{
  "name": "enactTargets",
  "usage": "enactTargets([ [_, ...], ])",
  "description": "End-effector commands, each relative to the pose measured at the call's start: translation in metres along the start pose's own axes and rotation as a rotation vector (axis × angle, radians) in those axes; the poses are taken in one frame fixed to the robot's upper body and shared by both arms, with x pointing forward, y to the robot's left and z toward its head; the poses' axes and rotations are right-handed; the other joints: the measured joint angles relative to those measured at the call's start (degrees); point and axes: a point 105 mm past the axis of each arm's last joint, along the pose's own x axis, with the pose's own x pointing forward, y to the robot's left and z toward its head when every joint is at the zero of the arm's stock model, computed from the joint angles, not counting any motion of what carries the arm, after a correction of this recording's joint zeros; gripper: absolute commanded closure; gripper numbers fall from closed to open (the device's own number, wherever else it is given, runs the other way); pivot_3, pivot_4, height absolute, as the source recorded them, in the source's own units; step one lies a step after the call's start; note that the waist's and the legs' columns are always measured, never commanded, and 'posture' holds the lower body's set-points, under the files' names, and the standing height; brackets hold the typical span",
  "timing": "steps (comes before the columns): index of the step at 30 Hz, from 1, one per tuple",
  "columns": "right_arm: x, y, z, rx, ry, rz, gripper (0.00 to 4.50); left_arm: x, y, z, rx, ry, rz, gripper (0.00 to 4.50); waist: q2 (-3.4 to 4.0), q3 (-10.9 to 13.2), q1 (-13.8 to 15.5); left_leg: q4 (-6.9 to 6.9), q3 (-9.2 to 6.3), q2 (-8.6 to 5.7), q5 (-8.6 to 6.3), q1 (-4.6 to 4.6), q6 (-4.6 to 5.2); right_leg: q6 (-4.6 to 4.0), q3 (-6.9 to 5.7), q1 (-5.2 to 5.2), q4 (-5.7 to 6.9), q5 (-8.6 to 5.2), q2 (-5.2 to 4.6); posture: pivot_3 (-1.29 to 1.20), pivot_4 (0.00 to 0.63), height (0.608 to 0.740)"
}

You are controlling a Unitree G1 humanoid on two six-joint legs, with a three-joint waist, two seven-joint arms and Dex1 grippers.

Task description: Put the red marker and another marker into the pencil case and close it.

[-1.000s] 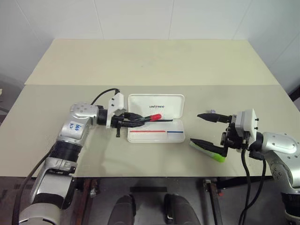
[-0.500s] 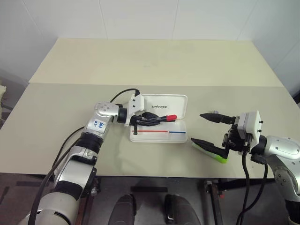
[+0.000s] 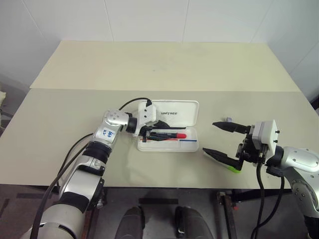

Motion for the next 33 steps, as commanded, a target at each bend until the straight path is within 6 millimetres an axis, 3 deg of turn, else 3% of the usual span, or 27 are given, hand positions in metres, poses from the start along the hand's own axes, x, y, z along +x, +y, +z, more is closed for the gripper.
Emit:
enactTargets([
  [1, -0.001, -0.001, 0.013, -0.048, -0.041, -0.013, 0.00, -0.004, 0.006, 0.014, 0.035, -0.038, 0.021, 0.59, 0.00, 0.00, 0.01, 0.00, 0.00, 0.00, 0.00, 0.00, 0.00, 0.00, 0.00, 0.00, 0.00, 0.00, 0.00, 0.00, 0.150, 0.740],
  [3, 0.000, -0.001, 0.013, -0.046, -0.043, -0.013, 0.00, -0.004, 0.004, 0.024, 0.023, -0.094, 0.006, 0.07, 0.00, 0.00, 0.00, 0.00, 0.00, 0.00, 0.00, 0.00, 0.00, 0.00, 0.00, 0.00, 0.00, 0.00, 0.00, 0.00, 0.150, 0.740],
  [8, 0.000, -0.001, 0.004, -0.001, -0.037, -0.026, 0.00, -0.025, -0.003, 0.047, -0.015, -0.178, -0.044, 0.07, 0.00, 0.00, -0.21, -0.01, -0.01, 0.01, 0.00, -0.01, 0.00, 0.00, 0.00, 0.00, 0.01, 0.00, 0.01, 0.00, 0.150, 0.740],
  [12, -0.005, 0.000, -0.006, 0.053, -0.014, -0.041, 0.00, -0.058, -0.009, 0.059, -0.040, -0.230, -0.045, 0.07, 0.00, 0.00, -0.60, -0.02, -0.01, 0.06, 0.01, 0.03, -0.02, -0.01, 0.03, 0.00, 0.07, -0.01, 0.06, 0.00, 0.150, 0.740],
  [14, -0.009, 0.000, -0.013, 0.081, 0.006, -0.051, 0.00, -0.076, -0.013, 0.062, -0.050, -0.241, -0.040, 0.07, 0.00, 0.00, -0.73, -0.02, -0.02, 0.09, 0.01, 0.03, -0.03, -0.02, 0.04, 0.00, 0.08, -0.01, 0.07, 0.00, 0.150, 0.740],
  [17, -0.012, 0.000, -0.017, 0.092, 0.016, -0.056, 0.00, -0.084, -0.017, 0.062, -0.061, -0.239, -0.034, 0.07, 0.00, 0.00, -0.76, 0.00, -0.01, 0.09, 0.01, 0.04, -0.02, -0.03, 0.07, 0.02, 0.08, -0.01, 0.07, 0.00, 0.150, 0.740],
  [22, -0.031, -0.002, -0.050, 0.175, 0.110, -0.082, 0.00, -0.137, -0.035, 0.033, -0.075, -0.147, 0.062, 0.07, -0.01, -0.01, -1.36, -0.06, 0.00, 0.14, 0.01, 0.15, -0.02, -0.09, 0.09, 0.10, 0.01, 0.00, 0.08, 0.00, 0.150, 0.740],
  [26, -0.046, -0.002, -0.072, 0.219, 0.176, -0.083, 0.00, -0.156, -0.050, 0.017, -0.109, -0.103, 0.098, 0.07, -0.01, 0.00, -1.40, -0.07, 0.02, 0.17, 0.01, 0.15, -0.02, -0.15, 0.09, 0.09, 0.01, -0.01, 0.08, 0.00, 0.150, 0.740],
  [33, -0.065, -0.008, -0.095, 0.253, 0.243, -0.093, 0.00, -0.174, -0.062, 0.012, -0.137, -0.135, 0.139, 0.07, -0.01, -0.01, -1.29, -0.06, 0.07, 0.29, 0.01, 0.16, -0.03, -0.28, 0.06, 0.09, -0.03, 0.03, 0.07, 0.00, 0.150, 0.740],
])
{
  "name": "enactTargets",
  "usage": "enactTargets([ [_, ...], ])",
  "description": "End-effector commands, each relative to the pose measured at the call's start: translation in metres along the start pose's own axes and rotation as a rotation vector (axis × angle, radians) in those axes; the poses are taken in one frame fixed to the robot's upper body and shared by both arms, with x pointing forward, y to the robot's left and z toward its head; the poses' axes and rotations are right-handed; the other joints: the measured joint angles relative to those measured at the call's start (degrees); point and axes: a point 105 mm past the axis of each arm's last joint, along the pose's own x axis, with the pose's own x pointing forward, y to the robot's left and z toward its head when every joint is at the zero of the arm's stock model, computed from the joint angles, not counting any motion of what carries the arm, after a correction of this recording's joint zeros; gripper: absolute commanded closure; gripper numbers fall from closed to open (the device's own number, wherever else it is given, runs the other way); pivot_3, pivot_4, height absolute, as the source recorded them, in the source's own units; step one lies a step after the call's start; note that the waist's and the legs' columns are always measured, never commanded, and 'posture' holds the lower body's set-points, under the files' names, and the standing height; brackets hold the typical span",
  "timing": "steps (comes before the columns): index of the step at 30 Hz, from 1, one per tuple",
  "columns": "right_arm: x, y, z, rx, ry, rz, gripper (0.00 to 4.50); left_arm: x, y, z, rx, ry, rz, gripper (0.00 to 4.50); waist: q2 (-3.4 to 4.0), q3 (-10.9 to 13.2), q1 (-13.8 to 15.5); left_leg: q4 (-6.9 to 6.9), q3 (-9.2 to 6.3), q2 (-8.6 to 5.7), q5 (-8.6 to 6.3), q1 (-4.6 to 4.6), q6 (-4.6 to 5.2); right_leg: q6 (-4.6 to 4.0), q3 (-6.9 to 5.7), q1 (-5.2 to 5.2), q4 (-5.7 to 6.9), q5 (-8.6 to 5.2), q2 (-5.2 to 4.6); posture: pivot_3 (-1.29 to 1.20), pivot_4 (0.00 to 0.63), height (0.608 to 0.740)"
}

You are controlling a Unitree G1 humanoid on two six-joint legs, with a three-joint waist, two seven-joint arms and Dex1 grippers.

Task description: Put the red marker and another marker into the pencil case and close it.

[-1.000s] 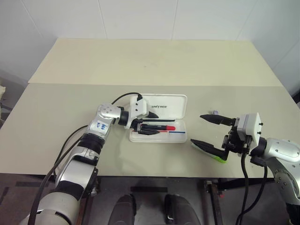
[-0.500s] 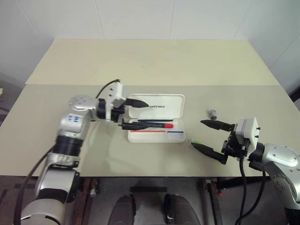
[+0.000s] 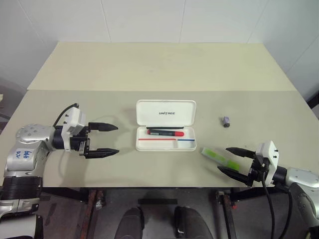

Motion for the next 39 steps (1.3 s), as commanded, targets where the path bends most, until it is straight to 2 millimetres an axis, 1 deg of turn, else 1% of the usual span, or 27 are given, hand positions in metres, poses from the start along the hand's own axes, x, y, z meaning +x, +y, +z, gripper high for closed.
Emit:
enactTargets([
  [1, -0.010, -0.009, 0.001, -0.038, 0.012, -0.013, 0.00, -0.009, -0.002, 0.014, 0.056, -0.026, 0.014, 0.07, 0.00, 0.00, -0.06, 0.00, 0.04, 0.01, 0.00, 0.02, 0.00, -0.01, 0.00, 0.00, -0.01, 0.01, 0.00, 0.00, 0.150, 0.740],
  [6, -0.013, -0.012, -0.009, -0.027, 0.032, -0.017, 0.00, -0.015, -0.001, 0.017, 0.057, -0.029, 0.024, 0.07, 0.00, 0.00, -0.14, 0.00, 0.11, 0.04, 0.00, 0.06, -0.01, -0.05, 0.01, -0.01, -0.01, 0.03, 0.01, 0.00, 0.150, 0.740],
  [12, -0.009, -0.011, -0.012, -0.024, 0.018, -0.023, 0.00, -0.010, 0.002, 0.022, 0.070, -0.046, 0.014, 0.07, 0.00, 0.00, -0.14, -0.02, 0.15, 0.05, 0.00, 0.07, -0.01, -0.05, 0.03, -0.02, 0.00, 0.03, 0.01, 0.00, 0.150, 0.740],
  [15, -0.005, -0.012, -0.012, -0.031, -0.006, -0.034, 0.63, -0.005, 0.004, 0.025, 0.079, -0.058, 0.003, 0.00, 0.00, 0.00, -0.14, 0.00, 0.17, 0.05, 0.01, 0.07, -0.02, -0.05, 0.04, -0.02, 0.00, 0.04, 0.02, 0.00, 0.150, 0.740],
  [18, -0.003, -0.012, -0.015, -0.036, -0.018, -0.037, 1.65, -0.002, 0.006, 0.026, 0.082, -0.061, -0.005, 0.00, 0.00, 0.00, -0.14, 0.00, 0.21, 0.05, 0.01, 0.09, -0.03, -0.06, 0.08, -0.02, 0.00, 0.05, 0.03, 0.00, 0.150, 0.740],
  [22, -0.001, -0.010, -0.018, -0.036, -0.020, -0.037, 3.13, 0.001, 0.009, 0.026, 0.085, -0.065, -0.012, 0.00, 0.00, 0.00, -0.13, -0.02, 0.24, 0.05, 0.01, 0.09, -0.03, -0.04, 0.10, -0.03, 0.00, 0.06, 0.05, 0.00, 0.150, 0.740],
  [23, -0.001, -0.010, -0.018, -0.038, -0.020, -0.039, 3.40, 0.001, 0.009, 0.026, 0.085, -0.065, -0.014, 0.00, 0.00, 0.00, -0.14, -0.02, 0.24, 0.05, 0.01, 0.09, -0.03, -0.04, 0.10, -0.03, 0.00, 0.06, 0.05, 0.00, 0.150, 0.740],
  [28, -0.002, -0.012, -0.018, -0.059, -0.019, -0.058, 3.39, 0.006, 0.011, 0.025, 0.088, -0.067, -0.022, 0.00, 0.00, 0.00, -0.16, -0.01, 0.26, 0.05, 0.01, 0.11, -0.03, -0.03, 0.12, -0.03, 0.01, 0.07, 0.06, 0.00, 0.150, 0.740],
  [29, -0.003, -0.014, -0.015, -0.071, -0.022, -0.063, 3.39, 0.007, 0.012, 0.024, 0.088, -0.067, -0.023, 0.00, 0.00, 0.00, -0.16, -0.01, 0.26, 0.05, 0.01, 0.11, -0.03, -0.02, 0.12, -0.03, 0.01, 0.07, 0.06, 0.00, 0.150, 0.740],
  [33, -0.007, -0.023, 0.008, -0.139, -0.028, -0.056, 3.39, 0.009, 0.012, 0.023, 0.091, -0.067, -0.027, 0.00, 0.00, 0.00, -0.26, 0.01, 0.33, 0.05, 0.01, 0.11, -0.03, 0.01, 0.21, -0.04, 0.01, 0.10, 0.06, 0.00, 0.150, 0.740],
  [34, -0.006, -0.025, 0.017, -0.156, -0.034, -0.050, 3.39, 0.010, 0.012, 0.022, 0.092, -0.067, -0.028, 0.00, 0.00, 0.00, -0.31, 0.02, 0.36, 0.05, 0.01, 0.12, -0.03, 0.00, 0.25, -0.05, 0.01, 0.11, 0.06, 0.00, 0.150, 0.740],
  [36, -0.002, -0.029, 0.041, -0.211, -0.057, -0.024, 3.39, 0.010, 0.012, 0.021, 0.093, -0.068, -0.029, 0.00, 0.01, 0.00, -0.50, 0.01, 0.46, 0.06, 0.01, 0.18, -0.02, 0.02, 0.37, -0.06, 0.02, 0.13, 0.08, 0.00, 0.150, 0.740],
  [38, 0.004, -0.028, 0.055, -0.238, -0.072, 0.000, 3.39, 0.011, 0.012, 0.020, 0.095, -0.068, -0.030, 0.00, 0.00, 0.00, -0.53, -0.02, 0.59, 0.09, 0.01, 0.28, -0.02, 0.02, 0.53, -0.08, 0.03, 0.14, 0.11, 0.00, 0.150, 0.740],
  [39, 0.010, -0.026, 0.066, -0.255, -0.086, 0.026, 3.39, 0.011, 0.012, 0.019, 0.096, -0.069, -0.030, 0.00, 0.00, 0.00, -0.46, -0.02, 0.60, 0.11, 0.01, 0.30, -0.03, 0.02, 0.54, -0.08, 0.03, 0.14, 0.14, 0.00, 0.150, 0.740],
])
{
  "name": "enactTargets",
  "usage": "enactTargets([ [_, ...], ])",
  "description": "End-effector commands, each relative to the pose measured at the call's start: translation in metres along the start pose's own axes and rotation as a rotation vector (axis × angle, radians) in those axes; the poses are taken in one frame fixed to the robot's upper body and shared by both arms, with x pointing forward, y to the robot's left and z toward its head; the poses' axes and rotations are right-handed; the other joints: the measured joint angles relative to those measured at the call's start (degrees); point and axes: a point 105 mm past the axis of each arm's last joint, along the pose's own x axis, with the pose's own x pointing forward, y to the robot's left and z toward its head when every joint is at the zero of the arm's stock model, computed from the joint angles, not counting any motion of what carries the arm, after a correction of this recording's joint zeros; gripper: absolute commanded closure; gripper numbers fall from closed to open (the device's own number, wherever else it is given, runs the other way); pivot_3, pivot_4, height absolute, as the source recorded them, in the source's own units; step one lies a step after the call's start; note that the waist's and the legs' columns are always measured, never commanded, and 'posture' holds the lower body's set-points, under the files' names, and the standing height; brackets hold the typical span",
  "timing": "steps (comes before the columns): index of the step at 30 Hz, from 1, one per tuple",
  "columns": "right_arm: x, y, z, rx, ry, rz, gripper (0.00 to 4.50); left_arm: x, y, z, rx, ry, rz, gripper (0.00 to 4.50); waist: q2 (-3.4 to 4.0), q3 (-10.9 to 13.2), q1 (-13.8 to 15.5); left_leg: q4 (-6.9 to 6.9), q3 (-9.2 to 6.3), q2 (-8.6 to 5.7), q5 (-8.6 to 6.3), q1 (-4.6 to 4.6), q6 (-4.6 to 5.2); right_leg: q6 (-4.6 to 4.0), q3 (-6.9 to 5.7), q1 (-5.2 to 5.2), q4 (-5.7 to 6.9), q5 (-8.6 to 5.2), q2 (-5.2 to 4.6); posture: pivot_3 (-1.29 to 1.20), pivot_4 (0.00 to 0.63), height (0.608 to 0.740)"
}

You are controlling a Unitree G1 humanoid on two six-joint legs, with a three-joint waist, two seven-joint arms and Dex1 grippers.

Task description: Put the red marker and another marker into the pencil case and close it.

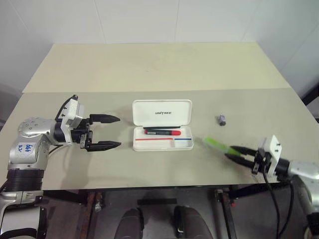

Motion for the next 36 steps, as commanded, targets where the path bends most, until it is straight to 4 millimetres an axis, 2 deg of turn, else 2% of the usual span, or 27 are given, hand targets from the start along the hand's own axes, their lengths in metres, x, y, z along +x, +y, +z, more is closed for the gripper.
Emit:
enactTargets([
  [1, 0.009, 0.000, 0.037, -0.070, -0.069, 0.051, 3.39, 0.001, -0.001, 0.004, 0.037, -0.006, -0.007, 0.00, -0.01, 0.00, 0.17, -0.02, -0.01, 0.02, 0.00, 0.00, 0.00, -0.01, -0.01, 0.00, 0.00, 0.00, 0.02, 0.00, 0.150, 0.740],
  [2, 0.011, 0.001, 0.041, -0.076, -0.075, 0.062, 3.39, 0.002, 0.000, 0.004, 0.038, -0.006, -0.007, 0.00, -0.01, 0.00, 0.23, -0.04, -0.01, 0.02, 0.00, 0.00, 0.00, -0.01, 0.01, -0.02, 0.00, -0.01, 0.02, 0.00, 0.150, 0.740],
  [5, 0.048, 0.018, 0.077, -0.137, -0.152, 0.220, 3.39, 0.000, -0.002, 0.001, 0.041, -0.001, 0.000, 0.00, 0.00, 0.00, 0.18, -0.05, 0.01, 0.01, -0.03, -0.03, -0.01, 0.02, 0.04, -0.04, -0.01, 0.01, 0.00, 0.00, 0.150, 0.740],
  [9, 0.079, 0.032, 0.093, -0.156, -0.186, 0.343, 3.39, -0.003, -0.002, -0.004, 0.048, 0.016, 0.012, 0.00, -0.03, -0.02, -0.27, -0.04, 0.21, 0.03, -0.02, -0.26, 0.00, 0.04, 0.22, -0.45, 0.10, 0.08, 0.02, 0.00, 0.150, 0.740],
  [13, 0.108, 0.045, 0.094, -0.158, -0.211, 0.427, 3.39, -0.007, -0.004, -0.011, 0.052, 0.039, 0.031, 0.00, -0.04, -0.02, 0.07, -0.04, 0.34, 0.02, -0.04, -0.44, 0.03, 0.06, 0.26, -0.66, 0.12, 0.09, 0.02, 0.00, 0.150, 0.740],
  [17, 0.128, 0.057, 0.094, -0.151, -0.225, 0.483, 3.39, -0.009, -0.005, -0.013, 0.052, 0.039, 0.049, 0.00, -0.05, -0.03, 0.29, -0.03, 0.46, 0.00, -0.07, -0.48, 0.09, 0.11, 0.36, -0.73, 0.11, 0.12, 0.00, 0.00, 0.150, 0.740],
  [20, 0.147, 0.066, 0.084, -0.152, -0.196, 0.526, 3.39, -0.011, -0.009, -0.016, 0.049, 0.041, 0.065, 0.00, -0.07, -0.04, 0.08, -0.01, 0.52, 0.01, -0.08, -0.45, 0.10, 0.15, 0.41, -0.73, 0.12, 0.14, 0.00, 0.00, 0.150, 0.740],
  [36, 0.183, 0.075, 0.064, -0.210, -0.061, 0.595, 3.39, -0.010, -0.015, -0.017, 0.041, 0.041, 0.096, 0.00, -0.10, -0.06, -1.35, -0.04, 0.57, 0.02, -0.06, -0.42, 0.07, 0.12, 0.51, -0.82, 0.28, 0.15, 0.00, 0.00, 0.150, 0.740],
])
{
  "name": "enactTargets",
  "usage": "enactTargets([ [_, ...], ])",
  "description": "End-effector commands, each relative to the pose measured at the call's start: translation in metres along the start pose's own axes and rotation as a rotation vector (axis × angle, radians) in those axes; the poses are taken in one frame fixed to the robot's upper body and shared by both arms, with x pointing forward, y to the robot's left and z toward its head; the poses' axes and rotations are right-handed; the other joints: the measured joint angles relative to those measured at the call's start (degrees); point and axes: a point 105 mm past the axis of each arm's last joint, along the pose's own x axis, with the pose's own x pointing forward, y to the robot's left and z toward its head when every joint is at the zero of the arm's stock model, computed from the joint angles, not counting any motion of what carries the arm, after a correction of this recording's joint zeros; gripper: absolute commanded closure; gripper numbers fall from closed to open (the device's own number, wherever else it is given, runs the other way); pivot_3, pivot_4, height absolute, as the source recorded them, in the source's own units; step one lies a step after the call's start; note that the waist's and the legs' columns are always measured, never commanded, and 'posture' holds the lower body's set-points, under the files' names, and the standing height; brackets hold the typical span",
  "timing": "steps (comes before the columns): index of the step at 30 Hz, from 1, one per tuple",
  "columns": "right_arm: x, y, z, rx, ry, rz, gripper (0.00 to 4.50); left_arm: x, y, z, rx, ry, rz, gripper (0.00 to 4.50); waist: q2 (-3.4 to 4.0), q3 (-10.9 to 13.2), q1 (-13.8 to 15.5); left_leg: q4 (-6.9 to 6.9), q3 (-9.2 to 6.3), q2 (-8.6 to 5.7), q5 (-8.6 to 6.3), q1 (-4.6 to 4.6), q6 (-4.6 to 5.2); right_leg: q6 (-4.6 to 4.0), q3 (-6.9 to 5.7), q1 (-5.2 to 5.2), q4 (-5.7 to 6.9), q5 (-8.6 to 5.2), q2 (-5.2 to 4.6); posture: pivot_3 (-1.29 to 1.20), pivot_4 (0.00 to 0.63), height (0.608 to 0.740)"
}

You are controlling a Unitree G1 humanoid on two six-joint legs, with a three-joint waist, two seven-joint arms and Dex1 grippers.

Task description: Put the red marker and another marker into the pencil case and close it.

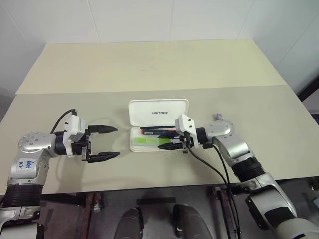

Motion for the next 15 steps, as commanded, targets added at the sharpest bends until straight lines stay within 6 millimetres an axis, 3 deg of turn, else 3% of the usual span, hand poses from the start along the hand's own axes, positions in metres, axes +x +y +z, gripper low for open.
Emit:
enactTargets([
  [1, 0.0074, -0.0038, 0.0097, -0.079, 0.006, 0.027, 3.39, -0.0047, 0.0009, 0.0085, 0.031, -0.008, 0.019, 0.00, 0.00, 0.00, -0.19, 0.00, 0.03, 0.00, 0.00, 0.00, 0.00, 0.00, 0.03, -0.02, 0.03, 0.00, 0.00, 0.00, 0.150, 0.740],
  [13, 0.0100, -0.0084, 0.0044, -0.093, 0.027, 0.055, 3.39, -0.0038, 0.0012, 0.0104, 0.037, -0.013, 0.030, 0.00, -0.01, -0.01, -0.11, 0.02, 0.04, 0.01, 0.02, 0.03, -0.03, -0.01, 0.05, -0.05, 0.18, -0.01, -0.01, 0.00, 0.150, 0.740],
  [15, 0.0088, -0.0083, 0.0042, -0.101, 0.031, 0.059, 2.65, -0.0046, 0.0015, 0.0106, 0.038, -0.012, 0.033, 0.00, -0.01, -0.01, -0.13, 0.02, 0.04, 0.01, 0.02, 0.03, -0.03, -0.01, 0.05, -0.05, 0.18, -0.01, -0.01, 0.00, 0.150, 0.740],
])
